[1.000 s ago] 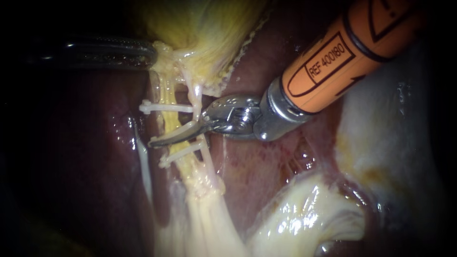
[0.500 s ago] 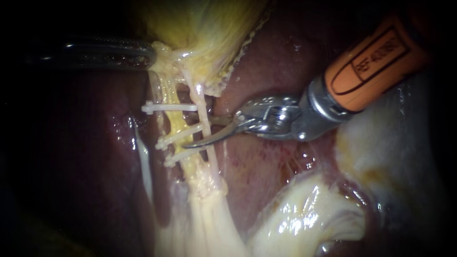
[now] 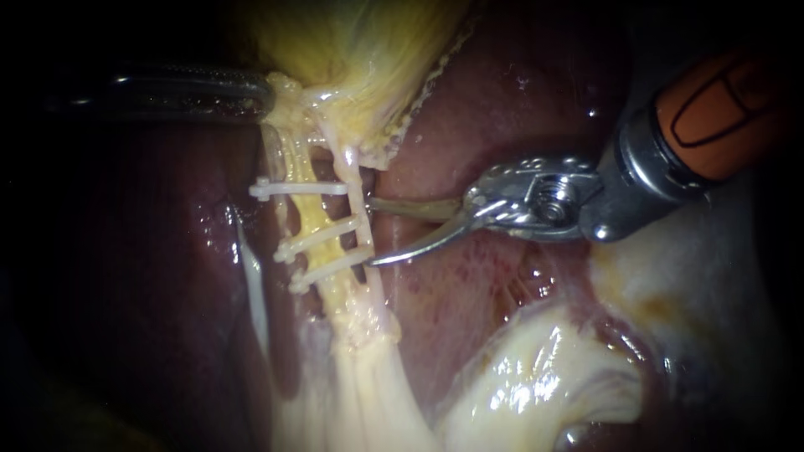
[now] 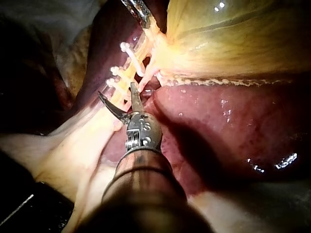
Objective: Go to the cutting position left tube
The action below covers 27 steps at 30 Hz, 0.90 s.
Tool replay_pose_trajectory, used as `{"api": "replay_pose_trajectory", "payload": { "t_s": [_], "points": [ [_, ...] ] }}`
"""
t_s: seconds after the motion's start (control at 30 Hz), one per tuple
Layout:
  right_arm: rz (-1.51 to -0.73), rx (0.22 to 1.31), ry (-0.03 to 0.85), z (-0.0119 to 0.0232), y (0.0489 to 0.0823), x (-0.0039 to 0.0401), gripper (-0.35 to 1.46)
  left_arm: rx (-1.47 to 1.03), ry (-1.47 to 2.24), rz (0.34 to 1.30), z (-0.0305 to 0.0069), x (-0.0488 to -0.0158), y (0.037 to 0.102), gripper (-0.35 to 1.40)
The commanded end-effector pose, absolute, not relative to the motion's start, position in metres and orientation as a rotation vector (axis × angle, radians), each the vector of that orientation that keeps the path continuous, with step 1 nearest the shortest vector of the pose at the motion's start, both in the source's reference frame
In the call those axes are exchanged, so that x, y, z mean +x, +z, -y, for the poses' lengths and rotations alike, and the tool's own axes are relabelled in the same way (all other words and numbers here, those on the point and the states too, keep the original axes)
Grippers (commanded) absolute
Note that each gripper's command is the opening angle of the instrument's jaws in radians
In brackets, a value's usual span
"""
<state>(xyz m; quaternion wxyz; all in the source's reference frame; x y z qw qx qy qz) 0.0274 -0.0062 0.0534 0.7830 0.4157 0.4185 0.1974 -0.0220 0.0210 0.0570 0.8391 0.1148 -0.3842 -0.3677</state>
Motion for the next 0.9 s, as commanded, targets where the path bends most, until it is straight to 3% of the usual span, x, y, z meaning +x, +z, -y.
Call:
{"api": "replay_pose_trajectory", "payload": {
  "t_s": [0.03,0.4,0.9],
  "points": [
    [-0.903,0.895,0.427,0.0064,0.0538,0.0277,1.21,0.242,-0.778,0.812,-0.021,-0.022,0.057,-0.35],
    [-0.89,0.903,0.444,0.007,0.0576,0.0291,1.21,0.242,-0.778,0.812,-0.0209,-0.022,0.0571,-0.35],
    [-0.909,0.927,0.453,0.0053,0.0606,0.0305,1.21,0.241,-0.778,0.812,-0.0208,-0.022,0.0571,-0.35]
  ]
}}
